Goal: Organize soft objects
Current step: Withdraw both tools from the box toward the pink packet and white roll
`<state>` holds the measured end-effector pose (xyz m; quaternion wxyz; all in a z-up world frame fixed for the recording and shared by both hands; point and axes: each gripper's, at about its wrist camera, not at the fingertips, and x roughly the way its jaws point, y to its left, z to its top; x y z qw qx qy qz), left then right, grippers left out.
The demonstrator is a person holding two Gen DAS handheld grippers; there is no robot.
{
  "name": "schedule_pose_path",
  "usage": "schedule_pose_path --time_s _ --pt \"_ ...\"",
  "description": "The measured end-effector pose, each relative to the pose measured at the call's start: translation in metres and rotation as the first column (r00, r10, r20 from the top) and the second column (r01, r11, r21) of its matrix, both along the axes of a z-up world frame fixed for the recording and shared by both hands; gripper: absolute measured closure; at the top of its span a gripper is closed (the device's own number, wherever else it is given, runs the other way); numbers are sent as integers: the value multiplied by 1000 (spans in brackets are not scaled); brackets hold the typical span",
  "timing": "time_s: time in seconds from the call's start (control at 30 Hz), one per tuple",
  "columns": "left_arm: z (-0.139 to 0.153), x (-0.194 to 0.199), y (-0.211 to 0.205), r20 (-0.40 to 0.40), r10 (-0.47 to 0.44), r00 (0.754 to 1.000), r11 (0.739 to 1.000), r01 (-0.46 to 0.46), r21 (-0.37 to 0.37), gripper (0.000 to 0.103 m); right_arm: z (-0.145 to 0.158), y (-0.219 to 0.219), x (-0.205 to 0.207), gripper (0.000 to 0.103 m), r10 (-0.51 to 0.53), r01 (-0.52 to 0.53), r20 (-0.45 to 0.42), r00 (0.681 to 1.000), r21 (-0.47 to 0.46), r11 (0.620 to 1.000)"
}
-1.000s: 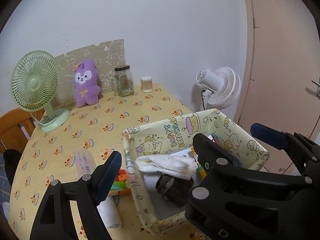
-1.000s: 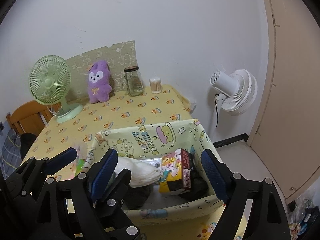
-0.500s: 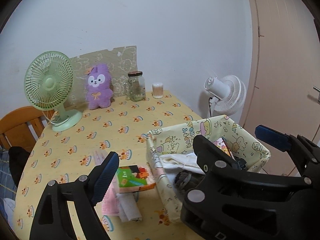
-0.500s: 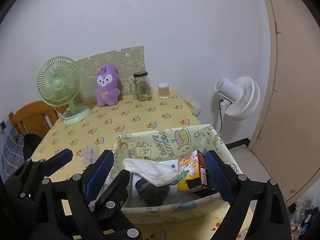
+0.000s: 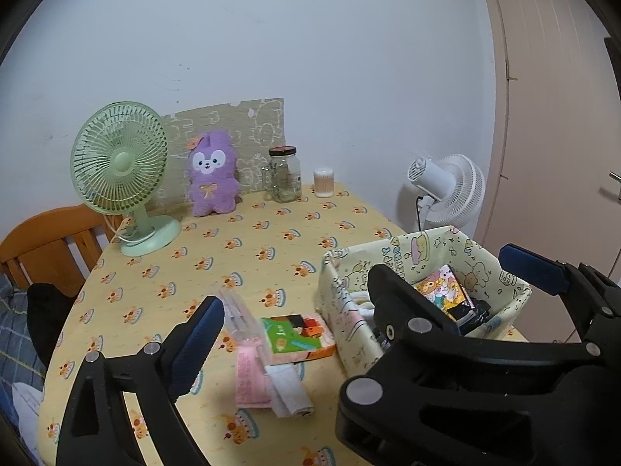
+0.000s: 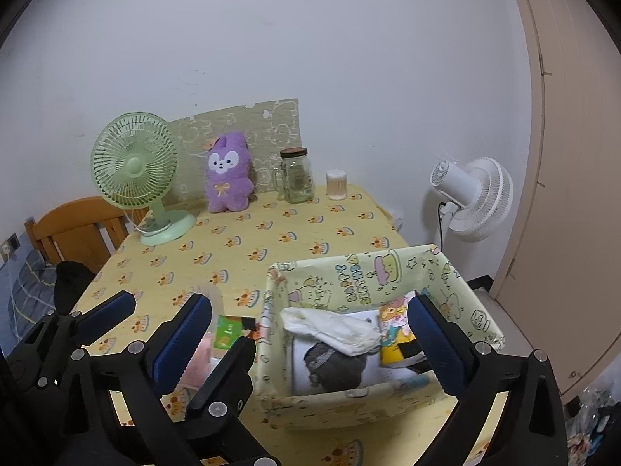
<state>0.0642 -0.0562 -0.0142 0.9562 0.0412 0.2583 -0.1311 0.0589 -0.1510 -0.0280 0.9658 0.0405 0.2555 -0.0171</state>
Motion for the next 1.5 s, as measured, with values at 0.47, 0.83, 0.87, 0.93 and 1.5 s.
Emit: schedule_pose_path --time_s 0.47,0.83,0.87,0.93,1.5 --pt "-4 -11 33 -7 45 999 999 -45 1 7 -3 34 -7 9 71 -71 0 998 -4 998" --pt "-21 -14 57 -39 87 995 996 -86 17 7 -19 62 -6 13 119 -119 -30 992 3 993" --pt "-22 -14 60 -42 90 995 996 -89 18 7 -20 64 -6 13 122 -122 -32 992 3 993" --pt "-27 -13 65 -55 101 993 995 -100 23 7 -24 69 -5 14 131 -131 -38 991 2 991" --pt "-64 4 97 -145 140 980 990 -138 26 7 -61 103 19 30 193 -193 -128 973 8 981"
